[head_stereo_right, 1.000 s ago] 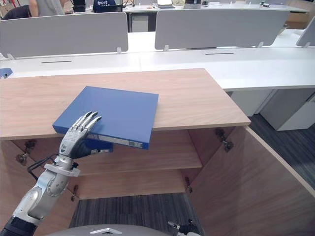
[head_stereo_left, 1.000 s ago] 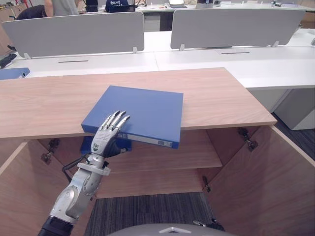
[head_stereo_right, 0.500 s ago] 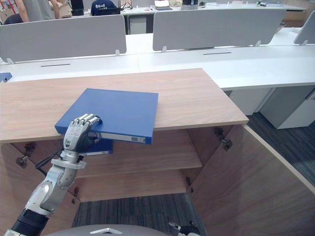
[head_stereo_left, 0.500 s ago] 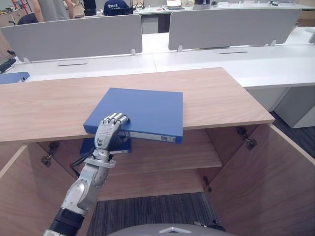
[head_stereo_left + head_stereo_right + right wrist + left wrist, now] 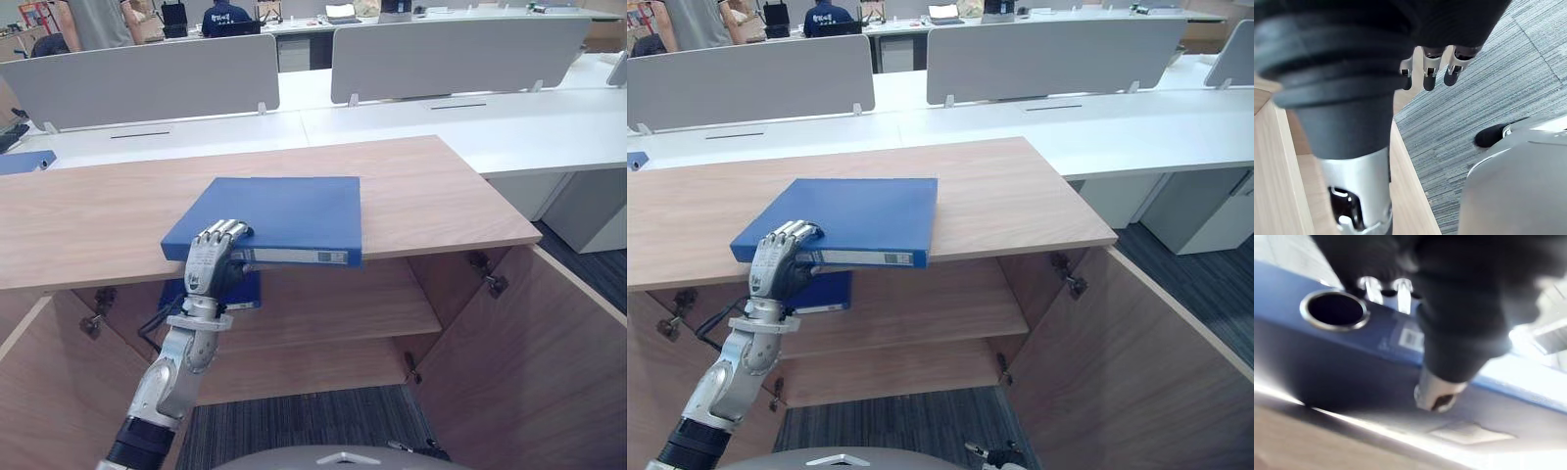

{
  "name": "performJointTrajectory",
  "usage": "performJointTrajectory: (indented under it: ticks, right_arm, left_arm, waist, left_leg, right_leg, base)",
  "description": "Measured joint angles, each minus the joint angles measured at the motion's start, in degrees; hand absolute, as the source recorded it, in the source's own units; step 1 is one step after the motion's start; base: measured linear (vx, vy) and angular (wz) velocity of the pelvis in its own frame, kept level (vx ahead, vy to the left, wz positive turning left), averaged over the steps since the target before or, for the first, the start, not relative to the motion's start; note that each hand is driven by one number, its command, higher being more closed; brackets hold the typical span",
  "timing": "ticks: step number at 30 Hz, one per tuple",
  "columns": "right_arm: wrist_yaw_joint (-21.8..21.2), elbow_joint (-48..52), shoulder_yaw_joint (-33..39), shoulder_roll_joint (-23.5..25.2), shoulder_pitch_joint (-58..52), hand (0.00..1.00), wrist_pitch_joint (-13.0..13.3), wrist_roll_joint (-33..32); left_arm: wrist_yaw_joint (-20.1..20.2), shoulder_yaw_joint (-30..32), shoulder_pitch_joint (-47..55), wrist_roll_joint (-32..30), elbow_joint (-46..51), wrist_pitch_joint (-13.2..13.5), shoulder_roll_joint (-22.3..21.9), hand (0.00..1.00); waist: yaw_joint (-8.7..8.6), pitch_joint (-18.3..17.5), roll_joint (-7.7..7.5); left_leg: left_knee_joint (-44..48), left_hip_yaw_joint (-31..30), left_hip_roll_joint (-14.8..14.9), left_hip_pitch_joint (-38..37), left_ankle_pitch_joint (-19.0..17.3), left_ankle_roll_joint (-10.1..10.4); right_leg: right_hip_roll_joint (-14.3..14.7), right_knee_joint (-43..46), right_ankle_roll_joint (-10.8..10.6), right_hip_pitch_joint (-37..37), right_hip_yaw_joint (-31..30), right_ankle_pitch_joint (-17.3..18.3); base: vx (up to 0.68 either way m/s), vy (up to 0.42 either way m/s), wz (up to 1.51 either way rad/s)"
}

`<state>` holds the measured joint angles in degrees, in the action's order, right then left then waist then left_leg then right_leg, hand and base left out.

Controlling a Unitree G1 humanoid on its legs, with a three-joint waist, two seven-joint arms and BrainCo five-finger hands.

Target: Walk over to the cabinet, pick up the folder, carry it to the office cabinet, place the folder inside the office cabinet, then close the office cabinet door

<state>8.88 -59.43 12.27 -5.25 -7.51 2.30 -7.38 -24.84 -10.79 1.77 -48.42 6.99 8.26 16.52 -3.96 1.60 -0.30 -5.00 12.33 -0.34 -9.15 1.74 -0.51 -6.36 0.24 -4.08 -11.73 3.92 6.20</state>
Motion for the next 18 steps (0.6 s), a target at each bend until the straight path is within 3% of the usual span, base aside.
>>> performJointTrajectory:
  ticks: [5,18]
  right_arm:
    - [0.33,0.63,-1.01,0.21,-0.02,0.0,0.32,-1.44]
    - [0.9,12.49,-5.5,3.61,-1.43,0.0,3.37,-2.49]
  left_arm:
    - [-1.67,4.03,3.71,7.11,4.93,0.56,-4.18,1.0]
    - [-5.39,6.56,6.77,14.64,17.51,-0.29,-9.77,1.0]
  waist:
    - [0.31,-0.06,-0.35]
    - [0.63,-0.43,-1.42]
  left_leg:
    - [0.0,0.02,0.02,0.0,-0.02,-0.03]
    - [0.02,1.65,0.25,0.9,0.28,-0.39]
  right_leg:
    - [-0.01,0.0,-0.25,0.0,0.01,-0.15]
    - [0.05,3.03,-0.63,2.91,-1.97,-0.36]
  base:
    - [0.0,0.0,0.0]
    - [-0.03,-0.009,-0.07]
